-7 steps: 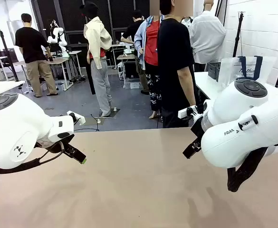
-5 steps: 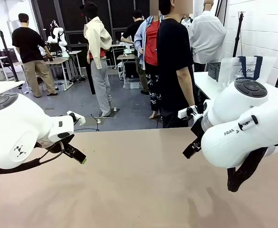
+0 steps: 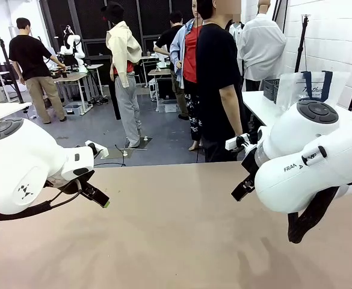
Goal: Transfer purchased items from the store into the shopping bag.
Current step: Open the Reusable shopping bag in the center of the table.
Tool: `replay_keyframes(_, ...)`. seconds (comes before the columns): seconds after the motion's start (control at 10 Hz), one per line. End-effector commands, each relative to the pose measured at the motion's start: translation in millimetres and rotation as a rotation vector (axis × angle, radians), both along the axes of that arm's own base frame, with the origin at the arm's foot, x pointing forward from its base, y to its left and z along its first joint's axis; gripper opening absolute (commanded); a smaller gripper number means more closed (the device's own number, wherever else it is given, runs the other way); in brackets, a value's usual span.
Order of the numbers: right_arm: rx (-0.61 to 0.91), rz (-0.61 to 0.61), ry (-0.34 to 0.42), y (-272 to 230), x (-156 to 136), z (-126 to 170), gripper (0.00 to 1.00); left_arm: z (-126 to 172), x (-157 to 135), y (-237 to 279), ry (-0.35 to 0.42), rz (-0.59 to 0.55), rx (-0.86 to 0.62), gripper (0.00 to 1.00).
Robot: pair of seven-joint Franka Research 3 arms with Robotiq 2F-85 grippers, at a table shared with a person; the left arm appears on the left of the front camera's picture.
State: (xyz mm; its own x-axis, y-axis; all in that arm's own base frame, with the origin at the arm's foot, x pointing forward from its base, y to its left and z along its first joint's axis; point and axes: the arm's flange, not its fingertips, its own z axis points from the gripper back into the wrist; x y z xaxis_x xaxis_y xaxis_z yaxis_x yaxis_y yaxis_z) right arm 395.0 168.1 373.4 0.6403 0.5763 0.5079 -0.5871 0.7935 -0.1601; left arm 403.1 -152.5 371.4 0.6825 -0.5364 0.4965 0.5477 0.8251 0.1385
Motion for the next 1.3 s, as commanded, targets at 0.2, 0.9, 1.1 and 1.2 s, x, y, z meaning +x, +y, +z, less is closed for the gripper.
replay_keyframes(0.2, 0.000, 0.000, 0.000, -0.1, 0.0, 0.0, 1.00, 0.0, 0.4, 1.1, 0.000, 0.002, -0.001, 1.00)
replay_keyframes(0.9, 0.000, 0.000, 0.000, -0.1, 0.0, 0.0, 1.00, 0.0, 0.4, 1.1, 0.000, 0.002, -0.001, 1.00)
replay_keyframes(1.1, 0.000, 0.000, 0.000, -0.1, 0.0, 0.0, 1.00, 0.0, 0.4, 1.1, 0.000, 0.002, -0.001, 1.00)
replay_keyframes(1.2, 0.000, 0.000, 0.000, -0.1, 0.0, 0.0, 1.00, 0.0, 0.4, 1.1, 0.000, 0.002, -0.001, 1.00)
